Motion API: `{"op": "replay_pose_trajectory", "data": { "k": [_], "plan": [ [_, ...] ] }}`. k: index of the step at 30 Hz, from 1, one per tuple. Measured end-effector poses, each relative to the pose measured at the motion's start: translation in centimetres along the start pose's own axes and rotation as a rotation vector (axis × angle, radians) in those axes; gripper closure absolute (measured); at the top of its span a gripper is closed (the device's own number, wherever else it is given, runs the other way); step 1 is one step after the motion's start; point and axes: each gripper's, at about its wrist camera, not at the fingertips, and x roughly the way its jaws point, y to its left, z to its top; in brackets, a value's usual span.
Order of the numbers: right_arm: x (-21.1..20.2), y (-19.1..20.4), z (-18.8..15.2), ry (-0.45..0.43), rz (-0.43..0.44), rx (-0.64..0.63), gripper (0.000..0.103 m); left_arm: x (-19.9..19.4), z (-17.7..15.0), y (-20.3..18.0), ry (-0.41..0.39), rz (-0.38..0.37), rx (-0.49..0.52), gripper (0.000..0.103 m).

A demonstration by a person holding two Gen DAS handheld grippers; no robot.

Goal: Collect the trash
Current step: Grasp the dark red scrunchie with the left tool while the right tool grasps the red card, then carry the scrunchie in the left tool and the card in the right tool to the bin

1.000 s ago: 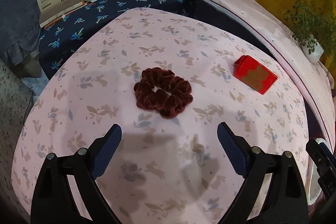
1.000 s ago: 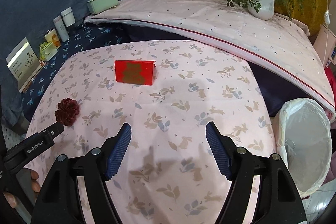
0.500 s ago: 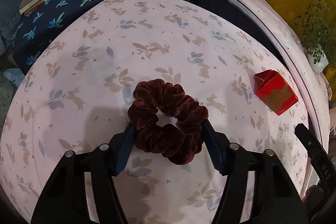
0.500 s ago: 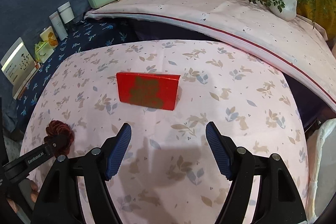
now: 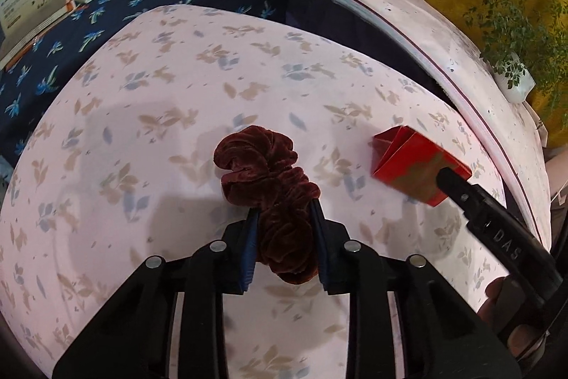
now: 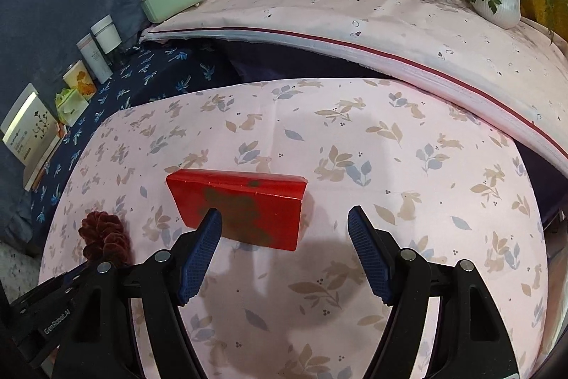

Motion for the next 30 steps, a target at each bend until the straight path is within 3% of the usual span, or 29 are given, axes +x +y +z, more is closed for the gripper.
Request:
{"op": "replay_pose_trajectory", "data": {
  "k": [2, 4, 7, 17, 21, 30],
  "plan": [
    [0.5, 0.2, 0.0, 0.014, 0.014, -0.011, 0.05, 0.5, 0.4, -0.7, 0.001, 0.006, 0.009, 0.077],
    [1.0, 0.4, -0.1, 0.034, 0.027, -0.025, 0.077, 0.8, 0.6, -1.3, -0.002, 0.017, 0.021, 0.077],
    [0.9, 0.6, -0.6, 0.043, 0.027, -0.044, 0.102, 0.8, 0.4, -1.9, -0.007, 0.026, 0.036, 0.077],
    [-2.5, -0.2, -2.6, 0.035, 0.046, -0.064, 0.101, -0.8, -1.6, -3.9, 0.0, 0.023, 0.064, 0.077],
    [-2.7, -0.7, -2.0, 0.018, 0.079, -0.042, 0.07, -1.4, -1.4, -4.6, -0.016, 0.023, 0.072, 0.077],
    [0.9, -1.0, 0.4, 0.015, 0.187, -0.031, 0.068, -0.2, 1.8, -5.3, -0.036, 0.02, 0.082, 0.083]
  ]
}}
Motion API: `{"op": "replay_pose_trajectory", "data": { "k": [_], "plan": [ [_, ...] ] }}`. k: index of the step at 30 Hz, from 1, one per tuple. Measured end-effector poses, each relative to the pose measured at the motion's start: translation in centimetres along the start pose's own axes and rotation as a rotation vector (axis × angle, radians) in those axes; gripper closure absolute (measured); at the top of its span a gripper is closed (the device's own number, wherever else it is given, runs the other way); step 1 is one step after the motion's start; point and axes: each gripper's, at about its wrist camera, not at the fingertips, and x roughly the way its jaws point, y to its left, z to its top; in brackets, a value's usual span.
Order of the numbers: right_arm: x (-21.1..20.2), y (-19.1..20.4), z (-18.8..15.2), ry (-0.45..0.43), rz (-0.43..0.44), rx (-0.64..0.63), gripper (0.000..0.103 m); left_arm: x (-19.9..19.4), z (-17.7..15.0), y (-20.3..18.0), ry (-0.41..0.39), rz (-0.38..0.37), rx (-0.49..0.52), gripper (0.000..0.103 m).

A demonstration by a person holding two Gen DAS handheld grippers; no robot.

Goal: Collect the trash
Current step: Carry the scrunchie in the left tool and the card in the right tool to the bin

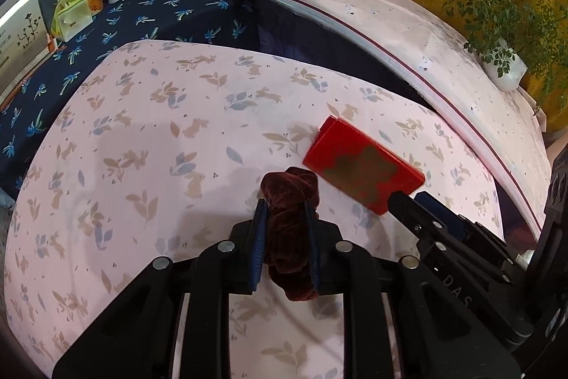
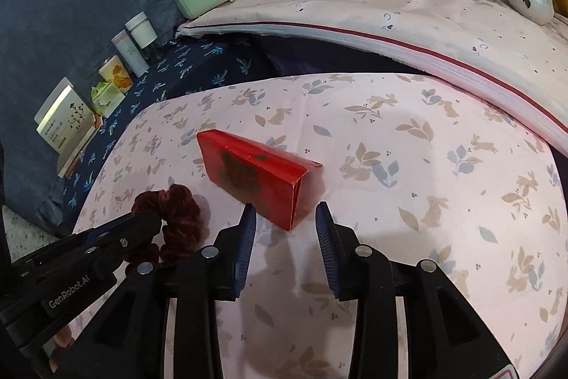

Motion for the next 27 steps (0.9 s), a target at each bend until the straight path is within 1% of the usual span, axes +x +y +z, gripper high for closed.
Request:
{"op": "replay_pose_trajectory", "data": {
  "k": [2, 3, 4, 5, 6, 7, 10, 14, 17, 23, 27],
  "plan": [
    [0.7, 0.1, 0.4, -0.003, 0.012, -0.004, 0.068, 0.4, 0.3, 0.0, -0.001, -0.001, 0.002, 0.083],
    [1.0, 0.2, 0.5, -0.003, 0.017, -0.007, 0.071, 0.6, 0.3, -0.1, -0.001, -0.001, 0.003, 0.084],
    [1.2, 0.4, 0.5, -0.004, 0.024, -0.014, 0.082, 0.8, 0.4, -0.1, -0.001, -0.002, 0.004, 0.084],
    [1.4, 0.5, 0.5, 0.0, 0.029, -0.023, 0.089, 0.9, 0.3, -0.1, 0.002, -0.004, 0.005, 0.085],
    [1.4, 0.6, 0.4, 0.002, 0.034, -0.029, 0.095, 1.0, 0.3, -0.2, 0.003, -0.004, 0.005, 0.085],
    [1.2, 0.8, 0.2, -0.004, 0.036, -0.033, 0.096, 1.0, 0.2, -0.2, 0.004, -0.005, 0.008, 0.085],
    [0.0, 1.1, -0.8, -0.013, 0.039, -0.038, 0.099, 0.7, -0.4, -0.4, 0.004, -0.002, 0.018, 0.086],
    [-2.5, 0.9, -2.4, -0.019, 0.028, -0.013, 0.101, -0.2, -1.8, 0.0, 0.013, -0.015, 0.004, 0.088],
    [-4.4, 0.6, -3.9, -0.018, 0.006, 0.021, 0.101, -1.0, -3.4, 0.1, 0.023, -0.021, 0.004, 0.088],
    [-7.7, 0.2, -7.2, -0.014, -0.064, 0.063, 0.101, -2.6, -6.7, 0.0, 0.055, -0.038, -0.007, 0.089],
    [-9.7, -0.4, -9.0, -0.016, -0.076, 0.101, 0.101, -4.2, -8.5, -0.9, 0.058, -0.042, 0.012, 0.089]
  ]
}}
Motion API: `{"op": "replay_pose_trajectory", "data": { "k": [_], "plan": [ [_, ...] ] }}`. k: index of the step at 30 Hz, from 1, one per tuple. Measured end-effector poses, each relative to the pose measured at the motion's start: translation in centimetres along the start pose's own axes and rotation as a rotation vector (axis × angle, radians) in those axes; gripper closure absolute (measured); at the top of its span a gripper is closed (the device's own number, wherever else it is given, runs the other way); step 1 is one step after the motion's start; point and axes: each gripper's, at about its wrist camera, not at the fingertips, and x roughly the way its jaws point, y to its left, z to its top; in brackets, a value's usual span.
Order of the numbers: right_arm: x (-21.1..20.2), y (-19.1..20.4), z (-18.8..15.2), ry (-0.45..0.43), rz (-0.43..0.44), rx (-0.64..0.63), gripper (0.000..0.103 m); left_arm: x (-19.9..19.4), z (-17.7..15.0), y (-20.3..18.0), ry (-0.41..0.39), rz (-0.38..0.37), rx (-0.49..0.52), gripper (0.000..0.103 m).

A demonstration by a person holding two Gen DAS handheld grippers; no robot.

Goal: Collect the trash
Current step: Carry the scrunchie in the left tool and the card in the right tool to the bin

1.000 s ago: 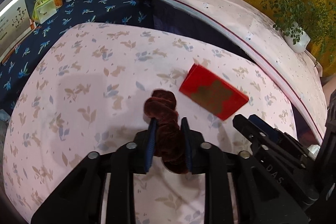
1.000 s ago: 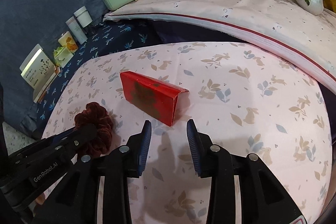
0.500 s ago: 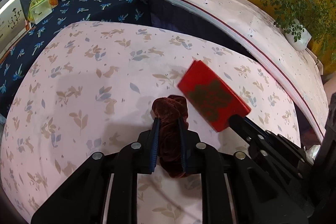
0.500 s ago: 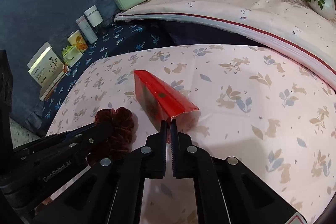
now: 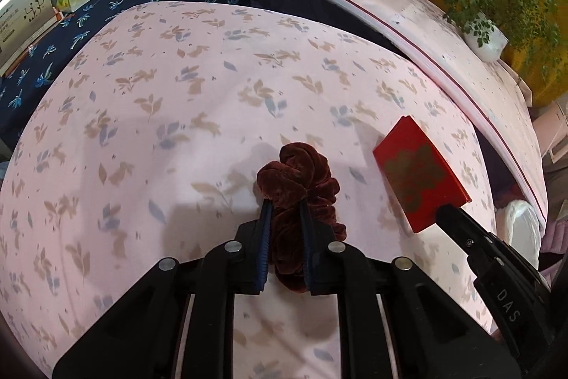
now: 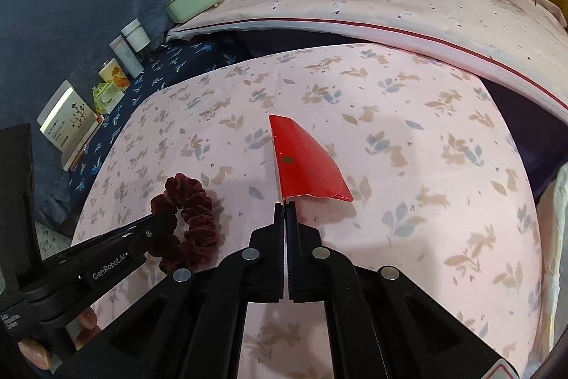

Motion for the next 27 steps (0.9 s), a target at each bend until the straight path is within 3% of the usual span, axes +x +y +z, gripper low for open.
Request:
{"op": "replay_pose_trajectory", "data": {
  "k": [16, 27],
  "plan": [
    [-9.7, -6.4, -4.4, -0.054, -0.078, 0.131, 0.101, -5.6, -5.7, -9.2, -0.013, -0.083, 0.133, 0.089],
    [-14.8, -12.3, -6.8, -0.101, -0.143, 0.206, 0.101, -7.1, -8.2, -16.3, -0.015, -0.132, 0.239, 0.089]
  ]
}}
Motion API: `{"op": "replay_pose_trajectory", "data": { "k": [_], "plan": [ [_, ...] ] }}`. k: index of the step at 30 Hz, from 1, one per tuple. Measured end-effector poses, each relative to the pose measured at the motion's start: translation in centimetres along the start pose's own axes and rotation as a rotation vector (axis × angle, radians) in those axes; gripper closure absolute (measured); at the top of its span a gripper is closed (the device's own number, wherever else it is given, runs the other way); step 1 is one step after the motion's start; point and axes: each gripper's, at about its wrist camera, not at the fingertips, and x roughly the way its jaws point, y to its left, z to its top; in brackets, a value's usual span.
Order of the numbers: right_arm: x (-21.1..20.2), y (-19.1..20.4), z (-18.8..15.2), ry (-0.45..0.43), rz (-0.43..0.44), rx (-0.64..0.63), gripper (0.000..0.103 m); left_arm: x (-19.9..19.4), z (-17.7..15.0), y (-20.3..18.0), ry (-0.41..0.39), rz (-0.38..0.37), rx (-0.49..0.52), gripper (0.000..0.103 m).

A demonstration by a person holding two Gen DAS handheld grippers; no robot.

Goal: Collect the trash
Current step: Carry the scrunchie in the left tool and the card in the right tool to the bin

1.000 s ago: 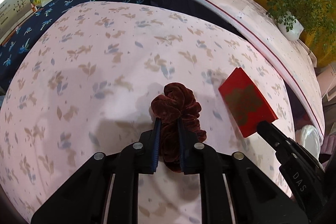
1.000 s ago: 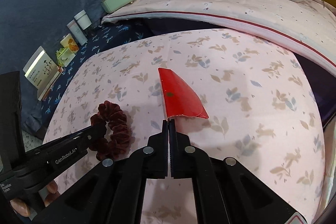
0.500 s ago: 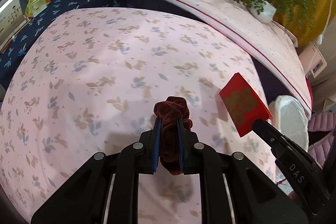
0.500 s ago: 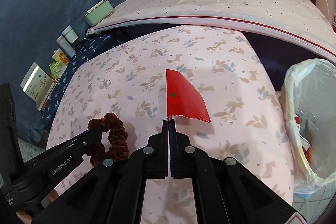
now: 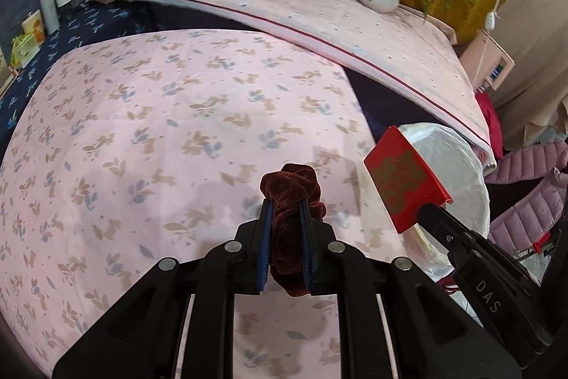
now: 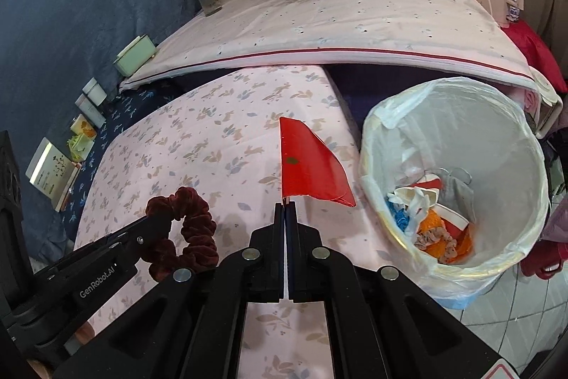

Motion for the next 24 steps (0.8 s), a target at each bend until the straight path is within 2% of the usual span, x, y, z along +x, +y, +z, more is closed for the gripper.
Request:
{"op": "replay_pose_trajectory", "data": {
  "k": [14, 24],
  "plan": [
    [-2.8, -7.4, 0.2, -0.027, -0.105, 0.062, 0.101, 1.3, 0.1, -8.1, 0.025, -0.065, 0.106, 0.089],
    [-3.4, -10.7, 1.1, -0.033, -0.176, 0.079, 0.101, 2.5, 1.3, -13.7, 0.038, -0.141, 0.165, 0.089]
  ]
}}
